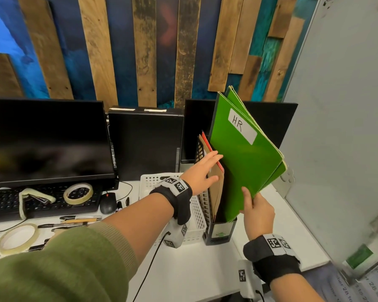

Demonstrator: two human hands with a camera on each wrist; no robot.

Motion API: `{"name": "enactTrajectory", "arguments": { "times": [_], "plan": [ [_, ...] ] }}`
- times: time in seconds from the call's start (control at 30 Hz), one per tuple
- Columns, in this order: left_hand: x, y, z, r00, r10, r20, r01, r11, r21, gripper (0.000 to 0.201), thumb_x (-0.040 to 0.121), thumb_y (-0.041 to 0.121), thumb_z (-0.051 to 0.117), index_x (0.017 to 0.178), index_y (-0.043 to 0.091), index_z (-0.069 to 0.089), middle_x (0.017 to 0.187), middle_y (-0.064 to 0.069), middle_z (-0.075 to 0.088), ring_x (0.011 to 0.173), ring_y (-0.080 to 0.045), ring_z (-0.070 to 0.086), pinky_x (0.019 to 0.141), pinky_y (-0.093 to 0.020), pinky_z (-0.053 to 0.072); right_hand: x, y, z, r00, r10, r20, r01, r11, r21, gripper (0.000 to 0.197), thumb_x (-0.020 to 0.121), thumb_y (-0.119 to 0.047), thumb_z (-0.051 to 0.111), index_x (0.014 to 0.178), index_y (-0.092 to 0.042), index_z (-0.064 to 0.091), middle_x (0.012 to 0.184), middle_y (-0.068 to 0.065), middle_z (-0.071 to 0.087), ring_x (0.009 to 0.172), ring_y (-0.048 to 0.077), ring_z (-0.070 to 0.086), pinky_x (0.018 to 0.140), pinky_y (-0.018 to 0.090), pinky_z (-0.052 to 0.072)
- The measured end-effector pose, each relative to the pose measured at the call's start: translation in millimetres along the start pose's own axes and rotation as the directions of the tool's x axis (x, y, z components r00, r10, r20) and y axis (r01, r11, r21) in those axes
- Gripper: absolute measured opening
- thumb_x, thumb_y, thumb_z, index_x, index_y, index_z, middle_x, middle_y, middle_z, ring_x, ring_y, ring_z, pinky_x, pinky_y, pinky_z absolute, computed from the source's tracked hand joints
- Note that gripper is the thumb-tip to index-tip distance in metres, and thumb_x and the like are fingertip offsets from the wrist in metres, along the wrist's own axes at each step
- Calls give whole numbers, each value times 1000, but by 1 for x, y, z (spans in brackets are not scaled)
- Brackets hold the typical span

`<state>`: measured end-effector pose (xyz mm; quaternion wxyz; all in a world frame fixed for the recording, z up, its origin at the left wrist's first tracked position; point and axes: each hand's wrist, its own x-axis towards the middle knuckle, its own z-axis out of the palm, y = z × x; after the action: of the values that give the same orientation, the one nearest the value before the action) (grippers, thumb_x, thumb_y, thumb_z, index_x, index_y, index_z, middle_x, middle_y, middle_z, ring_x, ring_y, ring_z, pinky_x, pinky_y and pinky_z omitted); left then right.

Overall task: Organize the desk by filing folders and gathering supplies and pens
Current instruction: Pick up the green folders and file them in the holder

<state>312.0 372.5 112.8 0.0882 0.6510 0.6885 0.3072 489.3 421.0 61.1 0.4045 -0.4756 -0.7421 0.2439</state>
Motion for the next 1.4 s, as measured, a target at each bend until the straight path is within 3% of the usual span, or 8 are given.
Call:
{"name": "enactTrajectory", "arguments": {
  "times": [0.17, 0.3, 0.53, 0.83, 0.97, 1.07, 1.27, 1.4],
  "plan": [
    [1, 1, 0, 1000, 5, 7, -5, 1000, 6, 62, 94, 21, 51, 148, 24, 19, 158, 5, 9, 143, -16, 23, 112, -32, 28, 13, -4, 2, 991, -16, 131, 45, 975, -218, 34, 98, -30, 44, 67, -18, 40, 63, -1, 50, 56, 14, 46, 51, 25, 28],
    [2, 1, 0, 1000, 1, 10, -2, 1000, 17, 62, 94, 22, 50, 148, 24, 19, 158, 5, 8, 142, -16, 24, 111, -32, 29, 12, 17, 20, 967, 68, 244, 23, 937, -349, 26, 99, -23, 42, 98, -6, 62, 93, 12, 66, 73, 20, 48, 67, 25, 38],
    [1, 1, -1, 1000, -1, 11, 1, 1000, 14, 62, 94, 22, 50, 148, 25, 19, 158, 7, 8, 140, -16, 28, 108, -31, 33, 2, 34, 39, 921, 215, 326, -64, 906, -418, 30, 98, -27, 43, 96, -7, 66, 86, 8, 62, 75, 21, 53, 69, 26, 44],
    [2, 0, -1, 1000, 5, 24, -5, 1000, 3, 63, 95, 21, 50, 148, 25, 17, 158, 6, 6, 141, -16, 26, 109, -31, 33, 15, -32, -5, 999, -18, -46, 18, 1000, -2, 38, 92, -34, 54, 124, -14, 46, 61, -7, 51, 56, 6, 49, 58, 23, 39],
    [2, 0, 0, 1000, 10, 16, -10, 1000, 5, 63, 94, 22, 50, 148, 26, 17, 158, 7, 7, 141, -16, 28, 107, -29, 34, 55, -56, -20, 979, -185, -82, 185, 983, -5, 11, 94, -28, 53, 99, -18, 55, 58, -4, 48, 53, 11, 45, 54, 25, 33],
    [3, 0, 1, 1000, 8, 16, -9, 1000, 10, 63, 94, 23, 50, 148, 26, 17, 158, 8, 6, 141, -15, 28, 108, -30, 33, 68, -61, -23, 959, -260, -108, 259, 966, -24, 27, 96, -21, 49, 70, -16, 41, 53, -9, 35, 49, 8, 33, 55, 26, 27],
    [3, -1, 0, 1000, 10, 16, -10, 1000, -10, 62, 94, 22, 50, 148, 26, 18, 158, 8, 6, 142, -15, 25, 110, -31, 30, 28, -33, -11, 945, -267, -191, 276, 961, 19, 24, 96, -23, 48, 73, -17, 49, 54, -9, 40, 51, 18, 50, 48, 23, 38],
    [3, -2, -1, 1000, -4, 9, 4, 1000, -8, 63, 94, 22, 50, 148, 26, 17, 158, 7, 6, 143, -16, 23, 111, -32, 30, 15, -20, -8, 971, -185, -148, 187, 982, 0, 29, 96, -22, 49, 68, -17, 42, 52, -9, 38, 48, 7, 39, 48, 17, 27]
  ]
}}
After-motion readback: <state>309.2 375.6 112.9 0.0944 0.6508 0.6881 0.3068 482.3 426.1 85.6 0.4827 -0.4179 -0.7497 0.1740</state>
